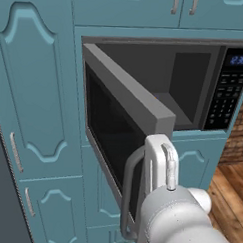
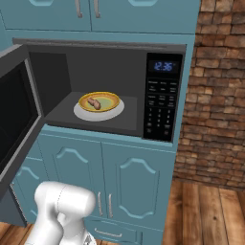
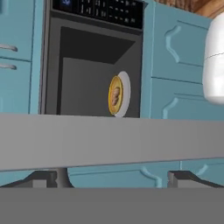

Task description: Pick the potato from the counter and place it in the microwave. Then turn on the microwave.

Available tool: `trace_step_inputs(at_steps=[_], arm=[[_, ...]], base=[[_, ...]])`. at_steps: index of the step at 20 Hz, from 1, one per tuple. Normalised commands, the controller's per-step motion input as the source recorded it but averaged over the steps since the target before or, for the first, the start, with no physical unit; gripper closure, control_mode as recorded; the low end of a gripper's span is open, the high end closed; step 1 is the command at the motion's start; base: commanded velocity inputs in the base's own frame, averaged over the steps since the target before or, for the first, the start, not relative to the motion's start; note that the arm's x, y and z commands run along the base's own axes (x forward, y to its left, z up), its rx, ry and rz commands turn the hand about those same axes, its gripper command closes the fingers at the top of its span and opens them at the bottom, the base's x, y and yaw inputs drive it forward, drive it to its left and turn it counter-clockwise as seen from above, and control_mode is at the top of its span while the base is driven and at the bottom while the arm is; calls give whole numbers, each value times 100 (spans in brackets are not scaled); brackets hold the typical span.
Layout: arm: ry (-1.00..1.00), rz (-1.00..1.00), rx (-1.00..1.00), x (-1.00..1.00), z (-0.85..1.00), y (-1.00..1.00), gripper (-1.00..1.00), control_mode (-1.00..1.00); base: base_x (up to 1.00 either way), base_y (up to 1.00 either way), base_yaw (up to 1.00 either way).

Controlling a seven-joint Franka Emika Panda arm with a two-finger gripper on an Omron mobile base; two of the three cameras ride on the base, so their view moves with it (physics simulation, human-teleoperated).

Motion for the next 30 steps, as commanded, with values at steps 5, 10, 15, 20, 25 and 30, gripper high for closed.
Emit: trace_step_inputs(at_steps=[5,10,15,20,25,30], arm=[[0,-6,0,25,-10,-20,-100,-100],[0,-5,0,28,-9,-25,-100,-100],[0,-5,0,28,-5,-28,-100,-100],[0,-6,0,27,-6,-27,-100,-100],[0,-6,0,25,-4,-27,-100,-100],[0,-5,0,26,-3,-28,-100,-100]], base=[[0,0,0],[0,0,0],[0,0,0],[0,0,0],[0,0,0],[0,0,0]])
